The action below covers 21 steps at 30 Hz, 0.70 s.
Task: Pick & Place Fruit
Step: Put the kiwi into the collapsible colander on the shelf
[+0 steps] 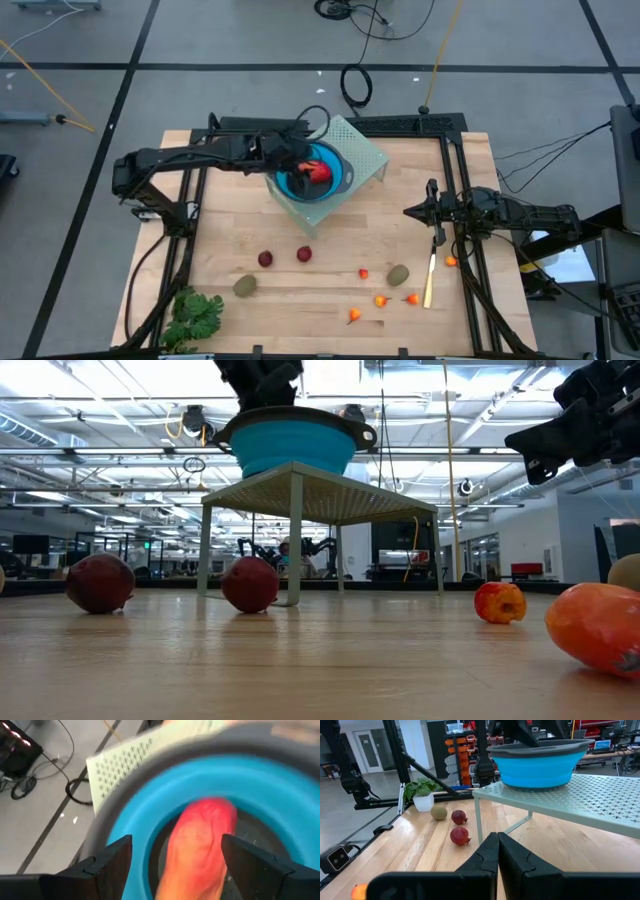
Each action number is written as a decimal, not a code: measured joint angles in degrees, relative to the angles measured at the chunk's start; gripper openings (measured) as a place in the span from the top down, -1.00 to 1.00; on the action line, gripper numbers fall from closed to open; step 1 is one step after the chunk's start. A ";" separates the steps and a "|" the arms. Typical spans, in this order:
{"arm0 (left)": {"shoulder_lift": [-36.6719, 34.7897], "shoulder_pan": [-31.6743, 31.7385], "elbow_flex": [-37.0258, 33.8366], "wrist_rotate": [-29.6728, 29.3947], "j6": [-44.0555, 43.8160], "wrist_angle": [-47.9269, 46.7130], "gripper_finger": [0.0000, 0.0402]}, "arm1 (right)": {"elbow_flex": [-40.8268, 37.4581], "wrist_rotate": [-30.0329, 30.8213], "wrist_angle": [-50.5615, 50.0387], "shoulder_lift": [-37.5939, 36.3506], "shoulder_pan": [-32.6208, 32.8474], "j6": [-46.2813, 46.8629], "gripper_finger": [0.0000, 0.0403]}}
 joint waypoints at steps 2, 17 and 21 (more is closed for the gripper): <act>-1.07 -0.05 -0.01 -0.07 -1.91 -0.50 -0.49 | 0.00 0.01 -0.01 0.00 0.00 0.01 1.00; -10.84 -5.15 -0.01 -1.19 -19.91 0.11 -0.18 | -0.01 -0.01 -0.01 0.00 0.01 -0.01 1.00; -12.16 -8.21 -0.01 -1.16 -24.57 0.08 0.02 | -0.01 -0.03 -0.01 0.00 0.01 -0.01 1.00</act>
